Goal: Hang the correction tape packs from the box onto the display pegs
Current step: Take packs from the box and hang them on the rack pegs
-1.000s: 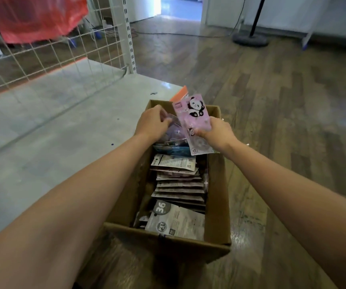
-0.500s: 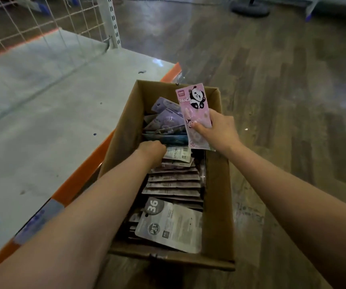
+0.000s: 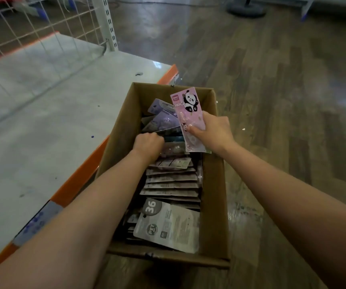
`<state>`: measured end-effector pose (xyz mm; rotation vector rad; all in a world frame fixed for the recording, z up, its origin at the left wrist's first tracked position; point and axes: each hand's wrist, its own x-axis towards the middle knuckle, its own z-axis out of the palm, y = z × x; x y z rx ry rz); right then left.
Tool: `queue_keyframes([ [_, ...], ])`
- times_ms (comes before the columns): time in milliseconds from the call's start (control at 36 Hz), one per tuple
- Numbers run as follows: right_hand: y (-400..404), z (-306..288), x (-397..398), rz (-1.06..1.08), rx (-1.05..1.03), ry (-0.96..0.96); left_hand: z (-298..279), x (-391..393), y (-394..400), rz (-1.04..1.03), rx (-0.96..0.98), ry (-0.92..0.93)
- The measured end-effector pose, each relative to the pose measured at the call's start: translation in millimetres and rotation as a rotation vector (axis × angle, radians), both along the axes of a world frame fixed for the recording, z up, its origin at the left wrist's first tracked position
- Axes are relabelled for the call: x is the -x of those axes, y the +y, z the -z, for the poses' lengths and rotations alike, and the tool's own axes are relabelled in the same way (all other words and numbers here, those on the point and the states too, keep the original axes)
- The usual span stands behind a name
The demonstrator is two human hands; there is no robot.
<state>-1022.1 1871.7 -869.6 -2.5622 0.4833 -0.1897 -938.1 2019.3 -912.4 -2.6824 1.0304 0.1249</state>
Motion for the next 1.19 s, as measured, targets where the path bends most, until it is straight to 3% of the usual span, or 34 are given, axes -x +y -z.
queue_keyframes([
  [250,9,-27,13,-0.062,-0.059,0.109,-55,-1,10,-0.316,0.571,0.053],
  [361,12,-43,19,-0.066,-0.160,0.079,-82,-5,18,-0.342,0.747,0.272],
  [528,18,-60,25,-0.108,-0.694,0.010,-112,6,24,-0.393,1.008,0.600],
  [639,22,-66,25,-0.104,-0.769,0.001,-125,7,28,-0.452,1.242,0.702],
  [778,24,-73,29,-0.145,-0.787,-0.027,-126,5,33,-0.505,1.392,0.795],
  [889,28,-75,31,-0.129,-0.735,-0.098,-125,2,29,-0.571,1.464,0.783],
  [972,28,-75,30,-0.074,-0.730,-0.187,-120,5,31,-0.641,1.368,0.772],
  [1083,30,-77,27,-0.010,-0.813,-0.273,-115,7,43,-0.654,1.187,0.963],
  [1194,43,-74,17,0.031,-0.946,-0.335,-122,11,41,-0.582,1.225,1.126],
])
